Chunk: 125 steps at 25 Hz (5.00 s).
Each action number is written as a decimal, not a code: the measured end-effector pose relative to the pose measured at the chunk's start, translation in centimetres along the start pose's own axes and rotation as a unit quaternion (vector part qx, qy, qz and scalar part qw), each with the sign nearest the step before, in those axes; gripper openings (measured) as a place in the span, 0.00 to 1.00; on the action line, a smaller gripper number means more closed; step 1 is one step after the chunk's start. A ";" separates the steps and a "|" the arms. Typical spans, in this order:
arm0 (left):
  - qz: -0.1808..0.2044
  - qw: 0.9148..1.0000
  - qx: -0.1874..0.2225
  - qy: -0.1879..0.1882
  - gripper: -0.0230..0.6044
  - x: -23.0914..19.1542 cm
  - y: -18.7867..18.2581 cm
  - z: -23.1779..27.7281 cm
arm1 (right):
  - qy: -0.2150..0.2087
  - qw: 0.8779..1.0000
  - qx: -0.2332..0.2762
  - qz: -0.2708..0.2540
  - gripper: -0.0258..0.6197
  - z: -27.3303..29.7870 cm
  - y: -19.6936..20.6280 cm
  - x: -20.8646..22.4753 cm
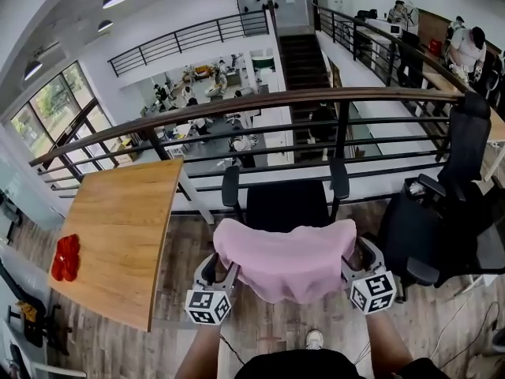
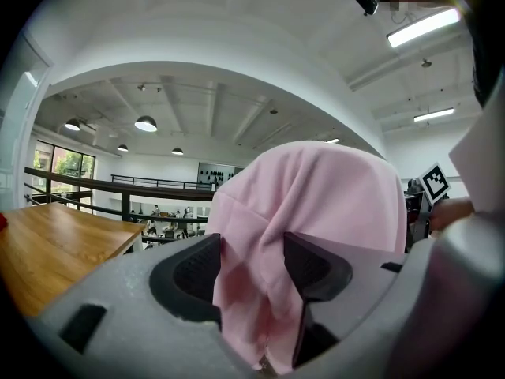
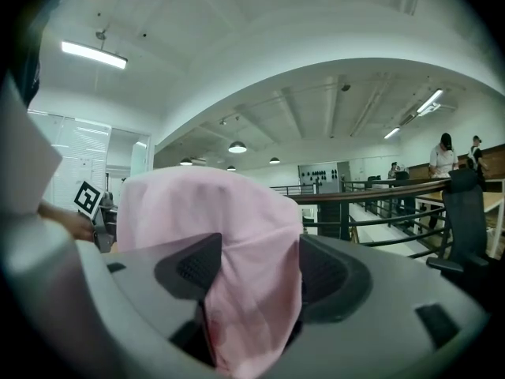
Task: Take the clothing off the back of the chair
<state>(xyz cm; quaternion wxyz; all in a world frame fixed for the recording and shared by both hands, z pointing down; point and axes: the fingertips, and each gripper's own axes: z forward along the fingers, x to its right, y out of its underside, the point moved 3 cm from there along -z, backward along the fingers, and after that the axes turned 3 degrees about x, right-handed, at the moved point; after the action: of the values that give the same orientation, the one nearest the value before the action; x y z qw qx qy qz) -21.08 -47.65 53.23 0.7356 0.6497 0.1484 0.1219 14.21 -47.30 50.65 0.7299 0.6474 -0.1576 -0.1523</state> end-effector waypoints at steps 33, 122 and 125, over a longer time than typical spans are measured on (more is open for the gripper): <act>0.027 0.998 0.056 -0.008 0.08 1.2 -3.8 -2.7 | 0.034 0.997 0.042 -0.057 0.08 -2.1 -4.4 -1.0; 0.009 0.996 0.045 0.072 0.08 6.5 2.0 -19.6 | 0.023 0.997 0.020 -0.065 0.07 -16.2 1.2 -15.9; 0.009 0.996 0.048 0.071 0.08 6.6 1.8 -19.8 | 0.022 0.997 0.024 -0.065 0.07 -16.4 0.8 -16.1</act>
<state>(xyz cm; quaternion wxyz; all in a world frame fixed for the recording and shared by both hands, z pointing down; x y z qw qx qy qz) -22.45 -26.78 52.41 0.6899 0.6752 0.2007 0.1671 6.66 -25.65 49.08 0.7058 0.6771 -0.1024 -0.1811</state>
